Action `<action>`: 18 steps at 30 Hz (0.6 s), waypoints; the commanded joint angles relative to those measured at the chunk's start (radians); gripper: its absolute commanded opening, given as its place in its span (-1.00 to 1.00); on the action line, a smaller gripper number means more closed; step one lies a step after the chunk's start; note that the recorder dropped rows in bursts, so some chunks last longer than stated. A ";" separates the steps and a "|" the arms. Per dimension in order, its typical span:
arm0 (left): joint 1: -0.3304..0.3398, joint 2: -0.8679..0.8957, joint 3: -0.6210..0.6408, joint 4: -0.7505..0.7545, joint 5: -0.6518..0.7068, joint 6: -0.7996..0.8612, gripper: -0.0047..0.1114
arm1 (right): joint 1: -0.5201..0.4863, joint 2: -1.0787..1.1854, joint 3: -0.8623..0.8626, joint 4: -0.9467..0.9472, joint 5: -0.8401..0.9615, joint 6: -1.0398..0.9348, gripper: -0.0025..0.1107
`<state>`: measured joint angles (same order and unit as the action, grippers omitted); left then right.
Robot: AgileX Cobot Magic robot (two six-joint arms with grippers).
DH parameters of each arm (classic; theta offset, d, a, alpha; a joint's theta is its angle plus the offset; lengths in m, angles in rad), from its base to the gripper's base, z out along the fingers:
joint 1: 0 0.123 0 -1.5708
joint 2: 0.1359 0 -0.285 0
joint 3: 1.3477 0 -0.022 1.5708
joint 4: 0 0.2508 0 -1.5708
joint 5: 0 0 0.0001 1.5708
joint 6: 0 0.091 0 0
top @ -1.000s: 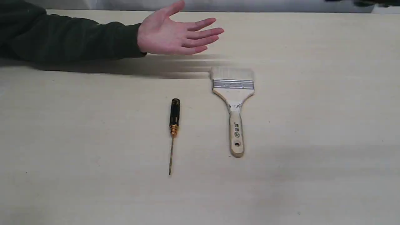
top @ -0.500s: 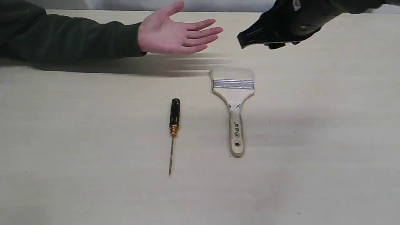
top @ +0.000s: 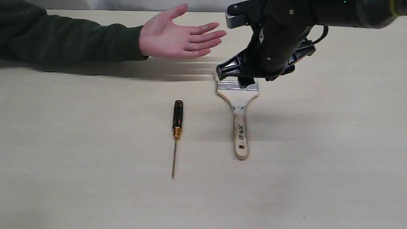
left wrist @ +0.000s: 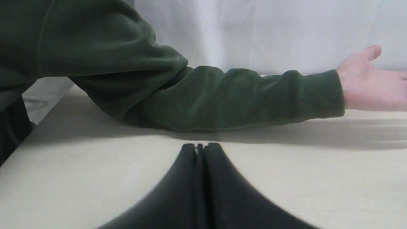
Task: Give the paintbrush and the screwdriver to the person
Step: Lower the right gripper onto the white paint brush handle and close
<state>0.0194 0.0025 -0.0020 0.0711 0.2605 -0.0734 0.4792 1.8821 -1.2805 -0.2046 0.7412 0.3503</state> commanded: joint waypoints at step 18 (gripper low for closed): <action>-0.008 -0.002 0.002 -0.004 -0.011 -0.002 -0.92 | 0.001 0.157 -0.010 0.144 -0.040 -0.047 0.12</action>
<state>0.0194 0.0025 -0.0020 0.0711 0.2605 -0.0734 0.4792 2.0318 -1.2844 -0.0674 0.7081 0.3041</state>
